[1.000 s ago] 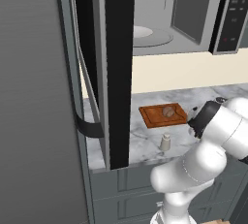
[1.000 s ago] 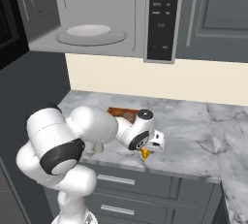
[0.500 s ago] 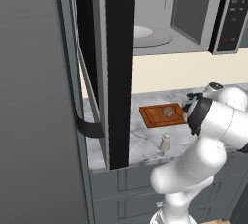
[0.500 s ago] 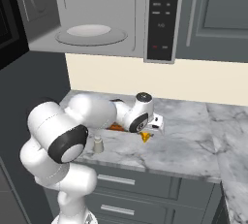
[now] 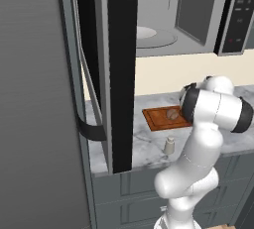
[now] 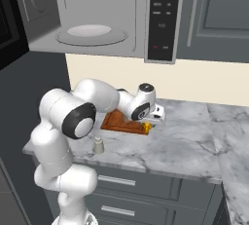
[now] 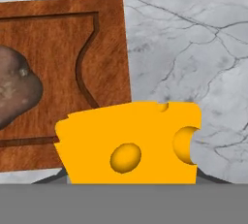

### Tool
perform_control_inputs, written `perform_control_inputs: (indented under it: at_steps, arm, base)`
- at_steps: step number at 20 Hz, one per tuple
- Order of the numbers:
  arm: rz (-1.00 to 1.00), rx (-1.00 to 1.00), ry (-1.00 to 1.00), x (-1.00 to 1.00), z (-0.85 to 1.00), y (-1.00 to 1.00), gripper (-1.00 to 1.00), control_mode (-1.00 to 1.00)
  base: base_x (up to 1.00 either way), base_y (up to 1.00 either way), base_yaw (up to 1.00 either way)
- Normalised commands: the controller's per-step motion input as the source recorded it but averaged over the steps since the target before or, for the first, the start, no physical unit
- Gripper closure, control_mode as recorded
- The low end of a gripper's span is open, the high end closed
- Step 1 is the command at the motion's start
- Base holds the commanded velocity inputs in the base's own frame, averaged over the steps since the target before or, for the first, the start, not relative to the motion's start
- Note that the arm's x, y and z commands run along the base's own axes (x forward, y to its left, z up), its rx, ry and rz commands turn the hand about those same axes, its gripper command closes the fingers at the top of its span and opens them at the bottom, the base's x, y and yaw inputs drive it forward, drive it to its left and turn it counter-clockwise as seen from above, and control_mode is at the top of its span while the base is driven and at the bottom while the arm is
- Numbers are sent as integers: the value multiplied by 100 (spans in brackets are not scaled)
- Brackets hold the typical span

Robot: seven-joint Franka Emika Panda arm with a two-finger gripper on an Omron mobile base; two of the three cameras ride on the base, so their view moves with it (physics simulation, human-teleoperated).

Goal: Retrieve the reheated potato from the microwave, then place the potato, cheese, and condiment on the cutting board.

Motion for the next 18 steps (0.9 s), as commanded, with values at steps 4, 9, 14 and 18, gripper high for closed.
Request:
perform_control_inputs:
  at_steps: [4, 9, 14, 18]
  arm:
    - [0, 0, 0, 43, 0, 2, 100, -100]
    - [0, 0, 0, 37, -3, 6, 100, -100]
    - [0, 0, 2, 13, -12, 10, 100, -100]
    - [0, 0, 2, 6, -21, 24, 100, -100]
  base:
    - [0, 0, 0]
    - [0, 0, 0]
    - [0, 0, 0]
    - [0, 0, 0]
